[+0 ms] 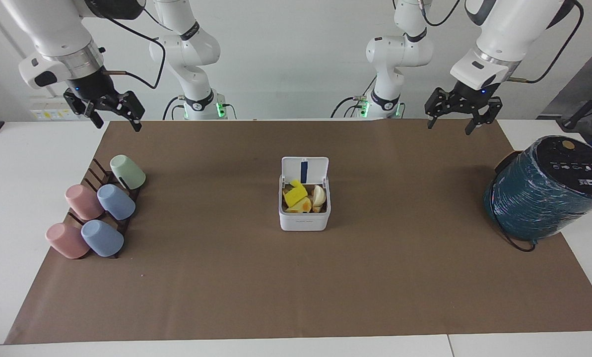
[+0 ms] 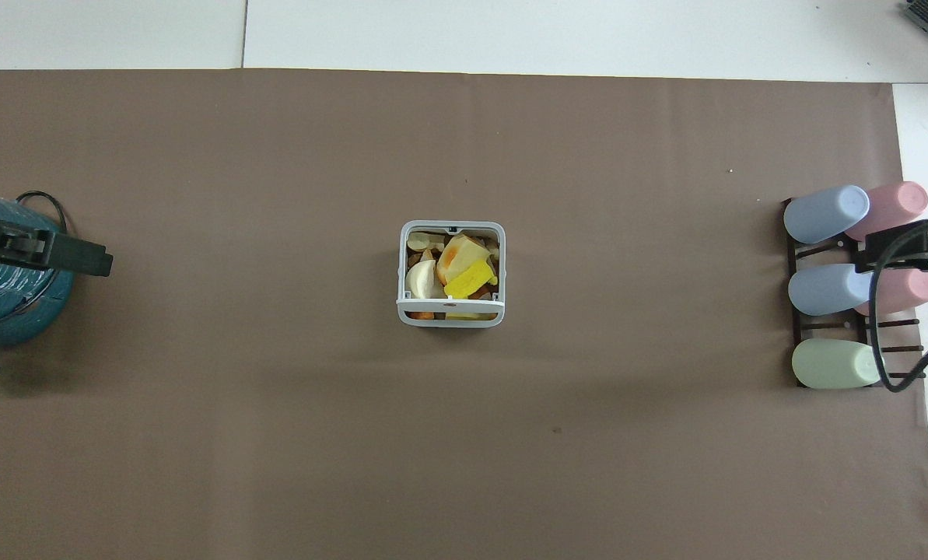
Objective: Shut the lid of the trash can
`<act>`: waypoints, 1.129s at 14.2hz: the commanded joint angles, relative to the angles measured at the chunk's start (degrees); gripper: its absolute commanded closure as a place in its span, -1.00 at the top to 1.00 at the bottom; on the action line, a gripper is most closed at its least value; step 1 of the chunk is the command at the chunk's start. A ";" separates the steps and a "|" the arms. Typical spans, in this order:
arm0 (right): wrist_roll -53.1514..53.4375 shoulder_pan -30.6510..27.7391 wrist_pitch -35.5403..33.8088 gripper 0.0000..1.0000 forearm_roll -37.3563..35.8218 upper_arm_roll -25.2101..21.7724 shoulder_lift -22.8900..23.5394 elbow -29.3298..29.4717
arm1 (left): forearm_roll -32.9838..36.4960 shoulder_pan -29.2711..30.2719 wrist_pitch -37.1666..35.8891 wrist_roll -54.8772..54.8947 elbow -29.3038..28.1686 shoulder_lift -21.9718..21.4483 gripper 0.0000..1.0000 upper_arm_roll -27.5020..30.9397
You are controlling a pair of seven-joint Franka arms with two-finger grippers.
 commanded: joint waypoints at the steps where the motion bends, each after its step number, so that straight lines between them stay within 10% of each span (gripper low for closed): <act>1: -1.35 -0.45 0.08 1.00 -0.09 0.43 -0.89 -0.75 | 1.29 -5.08 5.25 -3.32 -5.84 -3.21 1.00 0.48; 10: -1.35 -0.45 0.08 1.00 -0.09 0.34 -0.89 -0.66 | 1.29 -22.92 21.42 -18.60 -14.91 -3.49 1.00 0.21; 12: -1.35 -0.45 0.08 1.00 -0.09 0.43 -0.89 -0.66 | 1.29 -25.74 23.28 -21.50 -15.52 -2.08 0.57 0.21; 16: -1.35 -0.45 0.08 1.00 -0.09 0.34 -0.89 -0.66 | 1.21 -29.61 29.25 -26.17 -18.34 -0.51 -1.00 0.04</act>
